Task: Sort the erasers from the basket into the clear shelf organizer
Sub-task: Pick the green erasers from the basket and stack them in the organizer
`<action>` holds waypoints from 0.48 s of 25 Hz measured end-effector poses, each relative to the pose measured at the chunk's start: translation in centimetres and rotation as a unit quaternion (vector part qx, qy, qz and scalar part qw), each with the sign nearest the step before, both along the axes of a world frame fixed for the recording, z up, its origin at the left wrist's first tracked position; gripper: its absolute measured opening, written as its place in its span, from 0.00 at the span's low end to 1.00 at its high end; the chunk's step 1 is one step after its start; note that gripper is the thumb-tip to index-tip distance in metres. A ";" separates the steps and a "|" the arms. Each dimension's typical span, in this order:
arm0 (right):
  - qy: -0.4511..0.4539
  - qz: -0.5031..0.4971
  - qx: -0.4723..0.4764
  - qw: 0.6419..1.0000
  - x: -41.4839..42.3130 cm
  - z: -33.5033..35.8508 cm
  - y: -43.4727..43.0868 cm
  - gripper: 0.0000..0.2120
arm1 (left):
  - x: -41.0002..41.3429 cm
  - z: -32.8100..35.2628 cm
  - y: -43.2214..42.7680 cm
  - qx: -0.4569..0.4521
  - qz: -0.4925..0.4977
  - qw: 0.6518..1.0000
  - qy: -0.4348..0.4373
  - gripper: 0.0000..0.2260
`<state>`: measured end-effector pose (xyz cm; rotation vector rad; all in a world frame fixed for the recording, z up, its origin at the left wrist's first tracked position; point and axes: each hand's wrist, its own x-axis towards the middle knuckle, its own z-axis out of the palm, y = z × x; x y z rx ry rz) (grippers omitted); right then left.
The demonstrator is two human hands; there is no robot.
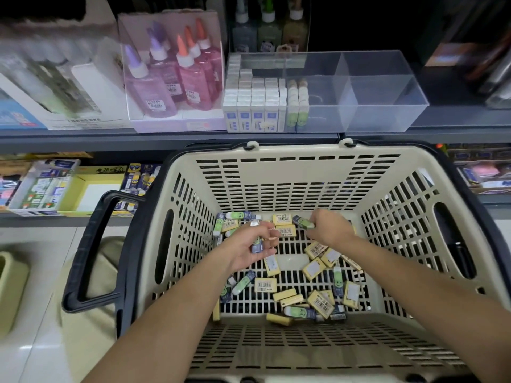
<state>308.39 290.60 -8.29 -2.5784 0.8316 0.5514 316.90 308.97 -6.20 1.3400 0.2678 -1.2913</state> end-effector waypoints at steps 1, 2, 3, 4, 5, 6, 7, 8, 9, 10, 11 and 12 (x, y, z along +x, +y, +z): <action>-0.034 -0.017 0.031 0.999 0.0 0.8 -0.5 0.05 | 0.0 0.0 -0.2 -0.001 0.008 1.000 -0.015 0.14; -0.064 -0.019 0.059 0.996 0.1 1.5 -0.8 0.05 | 0.0 0.0 -0.4 -0.001 0.013 0.999 -0.033 0.14; -0.083 -0.011 0.084 0.993 0.1 2.2 -0.9 0.04 | -0.1 -0.1 -0.7 0.001 0.008 0.998 -0.057 0.15; -0.091 0.004 0.115 0.989 0.1 2.9 -0.6 0.04 | -0.4 -0.2 -1.0 0.004 -0.010 0.997 -0.082 0.14; -0.092 0.014 0.156 0.983 -0.1 3.4 -0.1 0.05 | -0.8 -0.3 -1.4 0.003 -0.038 0.994 -0.103 0.13; -0.088 0.007 0.206 0.974 -0.1 3.8 0.4 0.07 | -1.2 -0.4 -1.7 -0.002 -0.066 0.991 -0.113 0.12; -0.090 -0.014 0.259 0.962 -0.1 4.1 0.6 0.08 | -1.6 -0.4 -1.9 -0.009 -0.081 0.991 -0.110 0.11; -0.095 -0.049 0.313 0.944 -0.3 4.3 0.5 0.08 | -1.9 -0.4 -2.1 -0.016 -0.084 0.991 -0.098 0.12; -0.100 -0.093 0.354 0.925 -0.6 4.4 -0.1 0.09 | -2.0 -0.5 -2.2 -0.024 -0.075 0.993 -0.083 0.12; -0.105 -0.139 0.368 0.913 -1.0 4.3 -1.0 0.11 | -1.9 -0.5 -2.2 -0.028 -0.060 0.996 -0.067 0.13; -0.105 -0.169 0.346 0.917 -1.4 4.1 -2.2 0.11 | -1.8 -0.5 -2.2 -0.030 -0.043 0.997 -0.052 0.14; -0.091 -0.169 0.277 0.942 -1.9 3.8 -3.4 0.11 | -1.6 -0.6 -2.2 -0.033 -0.028 0.998 -0.037 0.13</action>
